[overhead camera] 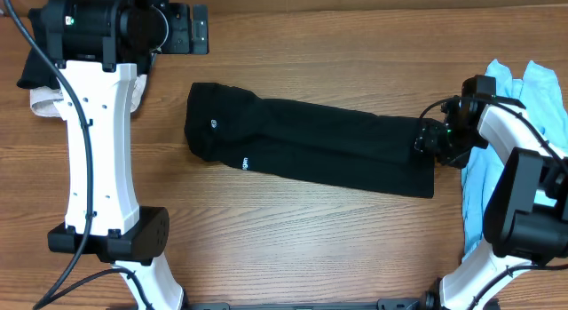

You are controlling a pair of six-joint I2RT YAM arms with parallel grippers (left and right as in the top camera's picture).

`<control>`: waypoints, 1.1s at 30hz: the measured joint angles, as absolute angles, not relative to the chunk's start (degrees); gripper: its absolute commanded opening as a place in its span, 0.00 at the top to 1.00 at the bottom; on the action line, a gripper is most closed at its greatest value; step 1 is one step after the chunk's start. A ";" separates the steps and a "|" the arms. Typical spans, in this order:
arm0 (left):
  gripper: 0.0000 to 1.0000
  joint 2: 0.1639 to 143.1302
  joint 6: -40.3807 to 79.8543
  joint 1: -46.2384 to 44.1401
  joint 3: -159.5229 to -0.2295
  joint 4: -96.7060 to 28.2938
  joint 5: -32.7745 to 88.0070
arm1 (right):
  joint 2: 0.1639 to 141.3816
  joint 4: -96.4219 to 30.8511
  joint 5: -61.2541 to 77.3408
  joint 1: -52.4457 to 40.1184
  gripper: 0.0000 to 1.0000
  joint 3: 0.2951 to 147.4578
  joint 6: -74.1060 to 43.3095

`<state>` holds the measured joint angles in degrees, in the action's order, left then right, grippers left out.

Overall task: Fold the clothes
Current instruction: 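Release the folded strip and lift the left gripper away to the left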

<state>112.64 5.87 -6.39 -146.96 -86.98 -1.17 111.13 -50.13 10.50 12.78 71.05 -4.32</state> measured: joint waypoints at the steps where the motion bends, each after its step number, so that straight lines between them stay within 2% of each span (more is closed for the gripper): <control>1: 0.00 112.92 5.87 -6.37 -146.93 -87.13 -1.19 | 110.76 -49.74 10.48 12.78 0.35 70.48 -4.32; 2: 0.00 113.25 5.87 -6.37 -146.93 -87.24 -1.19 | 110.45 -49.41 10.48 12.78 0.47 69.91 -4.27; 4: 0.00 113.89 5.89 -6.37 -146.93 -87.26 -1.41 | 110.08 -49.39 10.33 12.78 0.81 68.79 -5.28; 5: 0.00 114.28 5.91 -6.37 -146.93 -87.26 -1.65 | 109.97 -49.30 10.35 12.86 0.93 68.23 -6.11; 6: 0.00 114.50 5.93 -6.37 -146.93 -87.22 -1.93 | 109.93 -49.19 10.55 13.04 0.96 67.83 -6.94; 14: 0.00 114.85 7.38 -6.31 -146.87 -86.98 -4.93 | 109.89 -49.45 12.27 14.39 0.96 67.88 -10.44; 24: 0.00 114.89 8.23 -4.32 -146.87 -86.50 -5.54 | 111.35 -66.78 12.40 23.46 0.96 85.23 -7.75; 28: 0.00 114.89 8.64 -4.01 -146.87 -86.32 -5.69 | 111.35 -70.59 12.75 21.15 0.96 90.19 -5.89; 33: 0.00 114.89 8.67 -4.01 -146.87 -86.30 -5.69 | 111.35 -71.96 13.06 13.26 0.96 90.54 -5.26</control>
